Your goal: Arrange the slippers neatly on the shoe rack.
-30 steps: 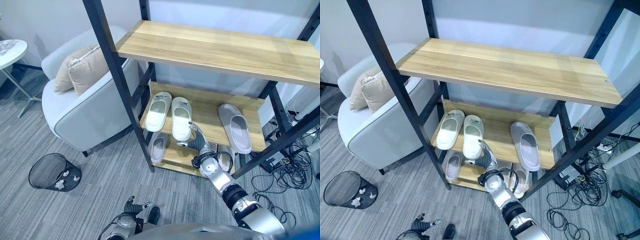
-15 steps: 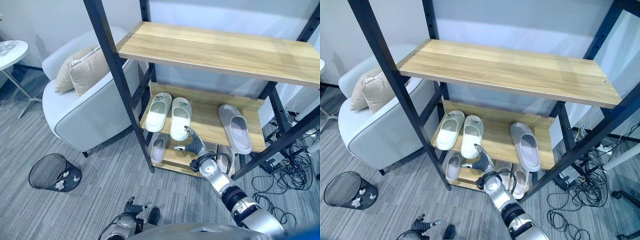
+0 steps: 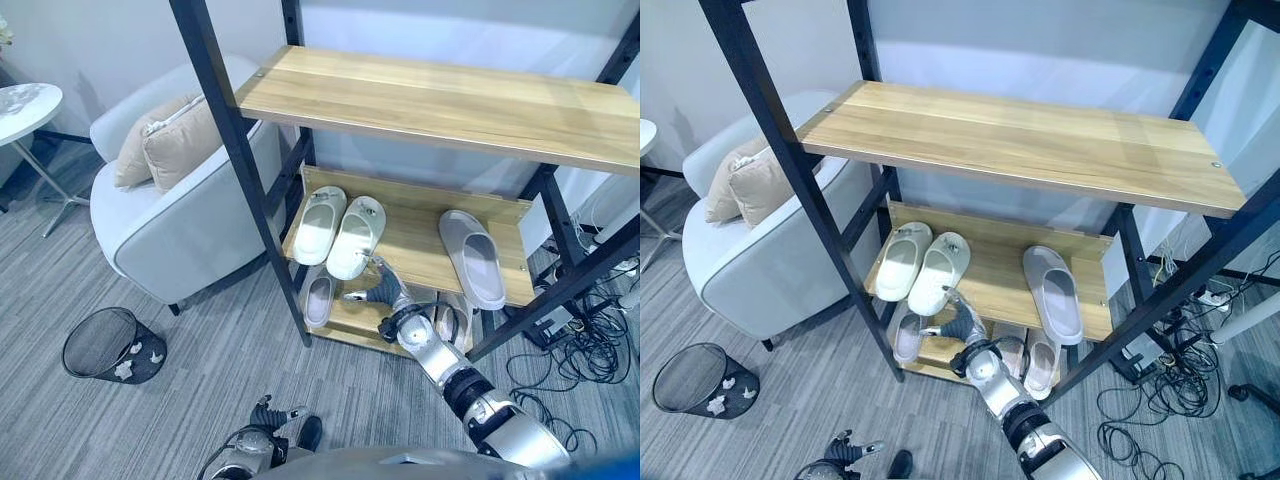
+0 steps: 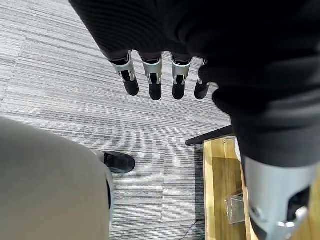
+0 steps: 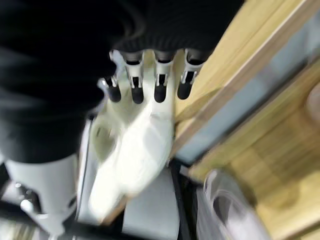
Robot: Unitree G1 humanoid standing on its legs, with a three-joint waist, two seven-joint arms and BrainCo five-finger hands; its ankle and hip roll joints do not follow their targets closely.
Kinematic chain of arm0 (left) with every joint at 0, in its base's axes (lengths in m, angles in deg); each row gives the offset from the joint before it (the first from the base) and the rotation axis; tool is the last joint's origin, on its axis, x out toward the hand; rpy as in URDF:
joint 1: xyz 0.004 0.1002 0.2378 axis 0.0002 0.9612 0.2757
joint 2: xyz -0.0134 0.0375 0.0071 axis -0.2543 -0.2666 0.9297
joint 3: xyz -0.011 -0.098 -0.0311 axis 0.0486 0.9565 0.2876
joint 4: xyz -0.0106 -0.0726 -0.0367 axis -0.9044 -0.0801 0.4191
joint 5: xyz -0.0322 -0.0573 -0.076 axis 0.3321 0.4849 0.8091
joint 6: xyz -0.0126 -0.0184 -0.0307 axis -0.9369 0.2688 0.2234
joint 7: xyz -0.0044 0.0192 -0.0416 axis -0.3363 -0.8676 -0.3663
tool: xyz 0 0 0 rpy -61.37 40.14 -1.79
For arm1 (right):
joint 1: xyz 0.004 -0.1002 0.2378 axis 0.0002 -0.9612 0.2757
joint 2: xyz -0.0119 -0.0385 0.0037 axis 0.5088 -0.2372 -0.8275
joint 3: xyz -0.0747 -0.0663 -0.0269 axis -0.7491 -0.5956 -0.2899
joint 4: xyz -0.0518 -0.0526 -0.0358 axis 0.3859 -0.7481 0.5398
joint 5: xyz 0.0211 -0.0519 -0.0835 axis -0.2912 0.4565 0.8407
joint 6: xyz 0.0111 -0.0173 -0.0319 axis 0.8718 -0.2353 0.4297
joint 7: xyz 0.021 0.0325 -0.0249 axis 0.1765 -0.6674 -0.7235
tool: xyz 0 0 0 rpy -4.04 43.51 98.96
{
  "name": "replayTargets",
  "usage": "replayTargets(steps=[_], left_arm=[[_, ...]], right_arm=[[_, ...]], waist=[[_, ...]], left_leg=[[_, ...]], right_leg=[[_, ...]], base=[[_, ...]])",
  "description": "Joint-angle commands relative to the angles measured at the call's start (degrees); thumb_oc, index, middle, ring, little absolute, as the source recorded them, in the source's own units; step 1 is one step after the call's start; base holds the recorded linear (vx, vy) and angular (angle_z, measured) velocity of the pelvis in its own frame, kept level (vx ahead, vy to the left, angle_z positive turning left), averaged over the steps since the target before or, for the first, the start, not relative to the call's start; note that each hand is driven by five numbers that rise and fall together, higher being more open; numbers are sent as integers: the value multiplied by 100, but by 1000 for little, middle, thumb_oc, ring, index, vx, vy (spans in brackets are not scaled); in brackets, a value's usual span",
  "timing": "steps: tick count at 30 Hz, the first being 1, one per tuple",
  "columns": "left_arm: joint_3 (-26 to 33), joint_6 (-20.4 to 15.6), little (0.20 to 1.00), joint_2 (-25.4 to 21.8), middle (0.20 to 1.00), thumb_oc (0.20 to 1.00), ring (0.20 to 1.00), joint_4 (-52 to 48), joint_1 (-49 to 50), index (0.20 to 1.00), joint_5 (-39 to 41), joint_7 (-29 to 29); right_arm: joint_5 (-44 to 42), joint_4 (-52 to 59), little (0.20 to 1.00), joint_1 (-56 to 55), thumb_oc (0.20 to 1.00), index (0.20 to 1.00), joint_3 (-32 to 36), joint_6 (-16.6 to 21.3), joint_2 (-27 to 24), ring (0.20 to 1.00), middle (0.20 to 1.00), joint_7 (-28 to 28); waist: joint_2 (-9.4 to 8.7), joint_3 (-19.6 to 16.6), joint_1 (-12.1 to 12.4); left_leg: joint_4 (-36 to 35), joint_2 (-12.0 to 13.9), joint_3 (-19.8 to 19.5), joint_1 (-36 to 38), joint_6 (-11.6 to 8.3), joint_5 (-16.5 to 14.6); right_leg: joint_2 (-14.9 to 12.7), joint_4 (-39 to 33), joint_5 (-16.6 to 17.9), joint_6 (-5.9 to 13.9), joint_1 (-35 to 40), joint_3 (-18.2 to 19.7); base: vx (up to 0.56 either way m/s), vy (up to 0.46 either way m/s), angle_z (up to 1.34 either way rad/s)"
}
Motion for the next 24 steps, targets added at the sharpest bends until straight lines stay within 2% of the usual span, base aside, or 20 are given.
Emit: replayTargets(steps=[1, 4, 6, 11, 12, 14, 17, 23, 24], left_arm=[[-16, 82, 1000, 283, 1000, 1000, 1000, 714, -6, 1000, 127, 14], [-3, 66, 1000, 251, 1000, 1000, 1000, 687, -4, 1000, 136, 63], [8, 75, 1000, 230, 1000, 1000, 1000, 686, -20, 1000, 150, 62], [42, 101, 1000, 272, 1000, 1000, 1000, 708, -35, 1000, 181, -4], [48, 102, 1000, 293, 1000, 1000, 1000, 734, -17, 1000, 199, -32], [50, 91, 1000, 306, 1000, 1000, 1000, 795, -9, 1000, 215, -53], [90, 23, 1000, 304, 1000, 1000, 1000, 846, -20, 1000, 246, -71], [148, 7, 1000, 304, 1000, 1000, 1000, 810, -27, 1000, 296, -105], [162, 21, 1000, 332, 1000, 1000, 1000, 764, -37, 1000, 327, -121]], right_arm=[[210, 654, 1000, 137, 1000, 1000, 150, 387, -43, 1000, 1000, 468], [581, 1485, 1000, 88, 1000, 1000, 31, 780, -611, 1000, 1000, 746], [579, 1705, 1000, 100, 1000, 1000, 106, 740, -783, 1000, 1000, 731], [758, 1767, 1000, 273, 1000, 1000, 380, 468, -1155, 1000, 1000, 820], [889, 1600, 1000, 463, 1000, 1000, 533, 173, -1327, 1000, 1000, 867], [984, 1418, 1000, 616, 1000, 1000, 639, -92, -1527, 1000, 1000, 767], [1154, 911, 1000, 895, 1000, 1000, 689, -297, -1840, 1000, 1000, 925], [960, 369, 1000, 987, 1000, 1000, 905, -550, -1779, 1000, 1000, 1168], [948, 241, 1000, 965, 1000, 1000, 965, -718, -1715, 1000, 1000, 1184]], waist=[[8, 133, 56], [40, 75, -18], [44, 54, -45], [43, 7, -98], [38, -13, -125], [45, -14, -150], [54, -23, -172], [110, 12, -221], [130, 26, -233]], left_leg=[[28, -224, 280, 406, 509, -327], [28, -192, 313, 441, 494, -334], [28, -176, 328, 452, 487, -340], [28, -150, 384, 473, 474, -361], [28, -144, 399, 472, 467, -364], [28, -132, 425, 474, 460, -371], [28, -129, 438, 470, 454, -377], [28, -143, 496, 447, 459, -379], [28, -152, 515, 448, 464, -380]], right_leg=[[-196, 33, 37, 322, 133, -181], [-176, 33, 18, 311, 138, -141], [-171, 33, 11, 298, 130, -114], [-154, 33, 18, 292, 111, -66], [-144, 33, 23, 286, 100, -38], [-145, 33, 29, 279, 86, -13], [-134, 33, 24, 270, 75, -4], [-133, 33, 41, 262, 50, 22], [-133, 33, 36, 262, 49, 23]], base=[[13, -11, -12], [4, -22, -12], [-3, -23, -10], [0, -29, -9], [5, -34, -9], [11, -35, -6], [18, -33, -5], [31, -26, -2], [45, -30, -3]])
